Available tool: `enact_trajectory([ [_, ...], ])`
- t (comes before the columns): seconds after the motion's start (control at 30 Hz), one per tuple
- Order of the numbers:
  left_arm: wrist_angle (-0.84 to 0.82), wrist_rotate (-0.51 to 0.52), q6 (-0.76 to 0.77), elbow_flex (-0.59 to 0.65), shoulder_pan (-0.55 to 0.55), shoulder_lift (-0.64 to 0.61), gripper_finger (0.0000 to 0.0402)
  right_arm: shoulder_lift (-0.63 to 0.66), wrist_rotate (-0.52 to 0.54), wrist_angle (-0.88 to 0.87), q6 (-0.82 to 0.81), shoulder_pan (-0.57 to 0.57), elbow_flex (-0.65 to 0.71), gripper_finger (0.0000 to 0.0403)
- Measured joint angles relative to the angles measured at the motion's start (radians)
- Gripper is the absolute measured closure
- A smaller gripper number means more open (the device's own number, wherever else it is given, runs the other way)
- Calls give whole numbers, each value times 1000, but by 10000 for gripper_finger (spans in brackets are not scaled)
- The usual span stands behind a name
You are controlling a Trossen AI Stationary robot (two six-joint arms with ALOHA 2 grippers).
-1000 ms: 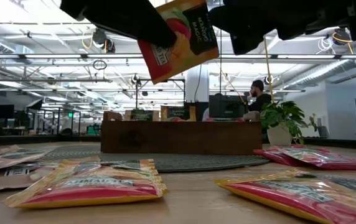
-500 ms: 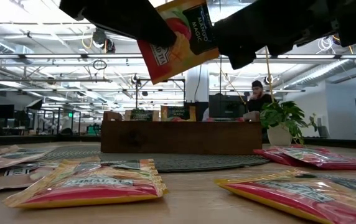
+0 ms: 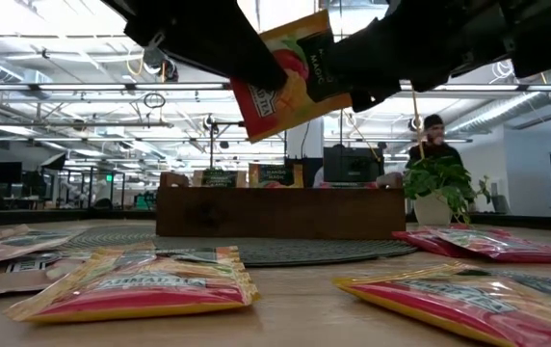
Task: Pick & Place Tea
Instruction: Put the middle yellow tea sachet into the middle section of the wooden organizer
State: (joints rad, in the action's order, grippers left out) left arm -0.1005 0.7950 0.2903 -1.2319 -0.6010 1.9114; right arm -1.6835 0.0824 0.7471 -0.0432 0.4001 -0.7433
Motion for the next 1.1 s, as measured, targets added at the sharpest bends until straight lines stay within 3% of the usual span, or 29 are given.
enact_trajectory([
  [0.1,1,-22,0,0,7,0,360,-1,-5,3,-10,-6,0,397],
  [0.43,-6,-85,-27,1,1,-10,367,1,-8,-88,-29,-35,0,403],
  [0.77,-64,-66,-33,1,-33,-62,300,2,-1,-139,-39,-40,-8,403],
  [0.97,-145,-70,60,0,-57,-63,278,26,59,-330,-25,-34,-82,403],
  [1.1,-219,-73,175,0,-86,-63,277,66,134,-562,0,-28,-174,403],
])
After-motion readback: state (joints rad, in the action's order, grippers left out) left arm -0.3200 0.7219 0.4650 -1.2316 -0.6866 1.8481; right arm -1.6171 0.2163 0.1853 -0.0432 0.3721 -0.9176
